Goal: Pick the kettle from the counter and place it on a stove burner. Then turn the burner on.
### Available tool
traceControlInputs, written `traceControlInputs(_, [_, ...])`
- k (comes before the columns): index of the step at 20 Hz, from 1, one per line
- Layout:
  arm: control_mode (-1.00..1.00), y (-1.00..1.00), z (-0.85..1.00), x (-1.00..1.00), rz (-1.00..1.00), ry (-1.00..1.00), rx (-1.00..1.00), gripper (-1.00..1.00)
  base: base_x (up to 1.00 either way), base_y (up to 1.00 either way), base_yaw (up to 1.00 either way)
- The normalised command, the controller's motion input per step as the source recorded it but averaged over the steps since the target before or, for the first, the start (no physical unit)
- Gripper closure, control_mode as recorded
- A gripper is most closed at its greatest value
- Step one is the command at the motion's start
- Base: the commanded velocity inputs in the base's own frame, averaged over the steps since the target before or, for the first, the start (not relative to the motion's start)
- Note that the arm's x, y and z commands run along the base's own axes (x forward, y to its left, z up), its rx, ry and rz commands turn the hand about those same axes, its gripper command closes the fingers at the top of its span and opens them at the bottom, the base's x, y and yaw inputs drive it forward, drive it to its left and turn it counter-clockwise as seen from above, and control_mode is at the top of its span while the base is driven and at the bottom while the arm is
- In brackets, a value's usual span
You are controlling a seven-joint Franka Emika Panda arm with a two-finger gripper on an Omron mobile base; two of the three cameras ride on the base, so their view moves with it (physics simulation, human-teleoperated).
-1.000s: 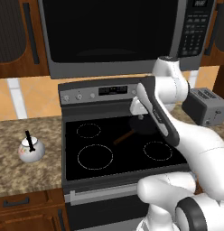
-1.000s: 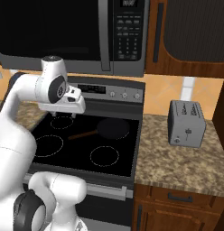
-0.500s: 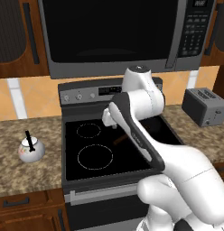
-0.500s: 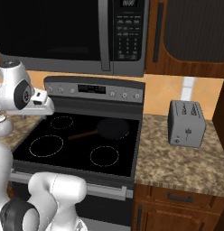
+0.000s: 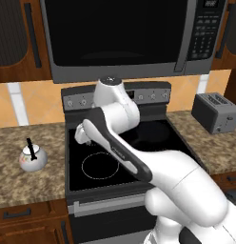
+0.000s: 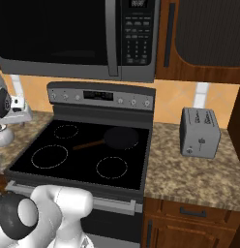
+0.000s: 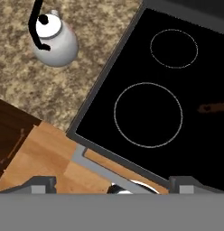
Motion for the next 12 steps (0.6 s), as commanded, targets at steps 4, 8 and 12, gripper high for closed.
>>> traceControlInputs(4, [-1.0, 1.0, -0.28, 0.35, 0.27, 0.0, 0.0, -1.0, 0.0, 0.0, 0.0])
traceControlInputs(8, [-1.0, 1.0, -0.28, 0.37, 0.21, 0.0, 0.0, -1.0, 0.0, 0.0, 0.0])
traceControlInputs(12, [-1.0, 0.96, -0.16, 0.11, 0.02, 0.0, 0.0, -1.0, 0.0, 0.0, 0.0])
